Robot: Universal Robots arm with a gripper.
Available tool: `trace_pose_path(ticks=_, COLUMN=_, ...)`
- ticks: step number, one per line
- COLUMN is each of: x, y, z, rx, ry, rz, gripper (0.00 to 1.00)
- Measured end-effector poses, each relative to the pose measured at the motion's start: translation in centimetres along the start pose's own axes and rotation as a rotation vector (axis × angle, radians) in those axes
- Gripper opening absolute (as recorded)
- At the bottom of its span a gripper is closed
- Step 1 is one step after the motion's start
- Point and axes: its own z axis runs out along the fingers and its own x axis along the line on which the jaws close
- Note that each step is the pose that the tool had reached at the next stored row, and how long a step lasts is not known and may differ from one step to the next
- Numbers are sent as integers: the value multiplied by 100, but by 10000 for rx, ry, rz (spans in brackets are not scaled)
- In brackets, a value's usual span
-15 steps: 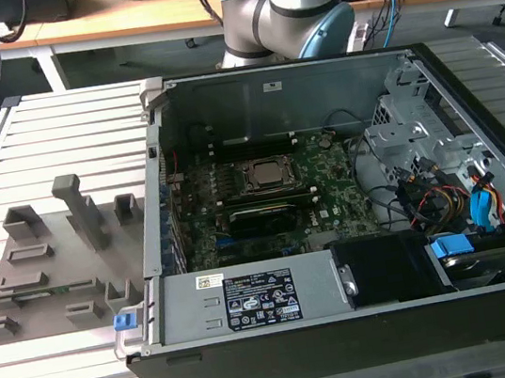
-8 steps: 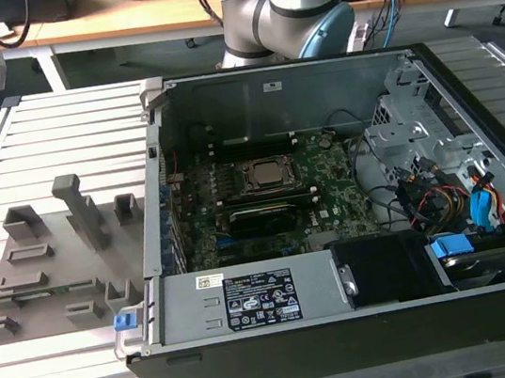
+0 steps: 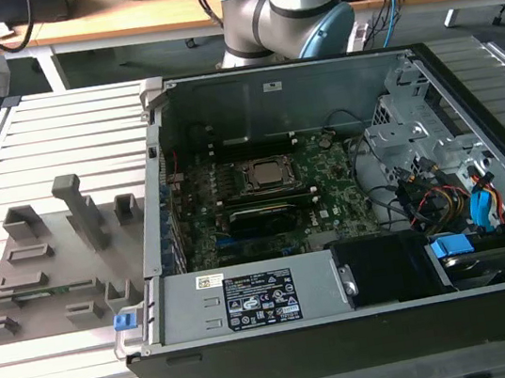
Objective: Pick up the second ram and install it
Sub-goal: 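Pick up the second ram and move it above second insertion slot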
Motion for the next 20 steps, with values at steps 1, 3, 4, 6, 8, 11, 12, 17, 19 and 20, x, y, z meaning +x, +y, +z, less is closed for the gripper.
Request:
trace_pose_path(ticks=1, x=1, y=-2, z=48, rx=0, ry=0, rz=0, gripper=30)
trace_pose_path(ticks=3, x=2, y=-3, z=75, rx=0, ry=0, rz=0, gripper=30)
trace_pose_path(ticks=4, x=2, y=-4, z=85, rx=-1, ry=0, rz=0, gripper=30)
trace_pose_path(ticks=6, x=2, y=-4, z=98, rx=0, ry=0, rz=0, gripper=30)
trace_pose_path(ticks=8, x=3, y=-5, z=114, rx=-1, ry=0, rz=0, gripper=30)
trace_pose_path(ticks=11, x=3, y=-7, z=152, rx=0, ry=0, rz=0, gripper=30)
trace_pose_path(ticks=12, x=4, y=-7, z=162, rx=0, ry=0, rz=1, gripper=30)
trace_pose_path(ticks=17, x=5, y=-10, z=233, rx=-1, ry=0, rz=0, gripper=30)
trace_pose_path(ticks=19, x=6, y=-11, z=260, rx=0, ry=0, rz=0, gripper=30)
trace_pose_path(ticks=20, x=6, y=-12, z=265, rx=0, ry=1, rz=0, gripper=30)
